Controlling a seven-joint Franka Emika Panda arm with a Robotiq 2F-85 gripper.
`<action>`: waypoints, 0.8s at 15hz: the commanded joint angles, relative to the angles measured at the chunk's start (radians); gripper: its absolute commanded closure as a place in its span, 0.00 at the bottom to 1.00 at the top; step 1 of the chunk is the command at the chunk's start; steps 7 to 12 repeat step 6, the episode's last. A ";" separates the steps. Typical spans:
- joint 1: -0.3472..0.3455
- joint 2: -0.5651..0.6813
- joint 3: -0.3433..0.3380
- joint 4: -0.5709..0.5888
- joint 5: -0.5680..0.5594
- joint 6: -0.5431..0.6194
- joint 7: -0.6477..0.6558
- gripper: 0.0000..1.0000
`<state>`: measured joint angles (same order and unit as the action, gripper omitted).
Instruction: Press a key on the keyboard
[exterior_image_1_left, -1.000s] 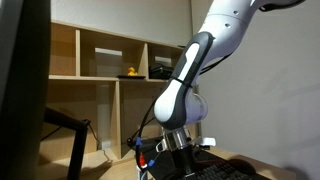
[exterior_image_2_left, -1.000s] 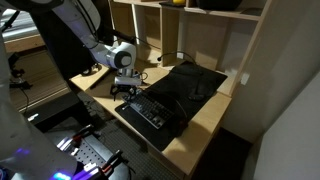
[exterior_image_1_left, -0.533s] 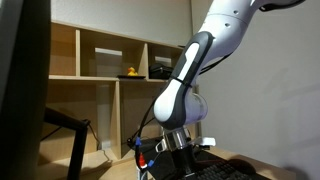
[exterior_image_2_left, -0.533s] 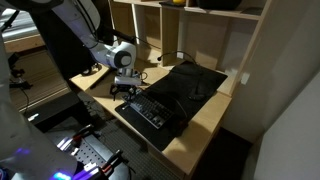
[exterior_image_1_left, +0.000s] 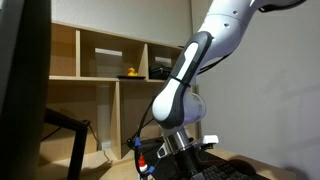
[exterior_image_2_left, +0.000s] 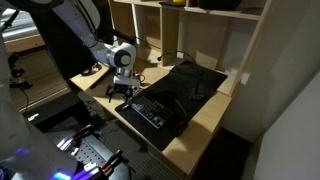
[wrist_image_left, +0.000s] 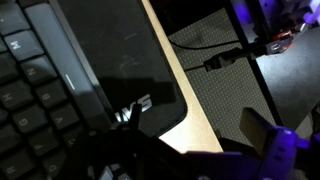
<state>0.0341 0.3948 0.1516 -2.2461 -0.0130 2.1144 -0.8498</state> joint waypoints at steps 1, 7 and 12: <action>-0.005 0.005 0.001 0.011 0.000 -0.007 0.029 0.00; -0.006 0.003 0.007 0.007 -0.003 -0.035 0.000 0.00; -0.006 0.003 0.007 0.007 -0.003 -0.035 0.000 0.00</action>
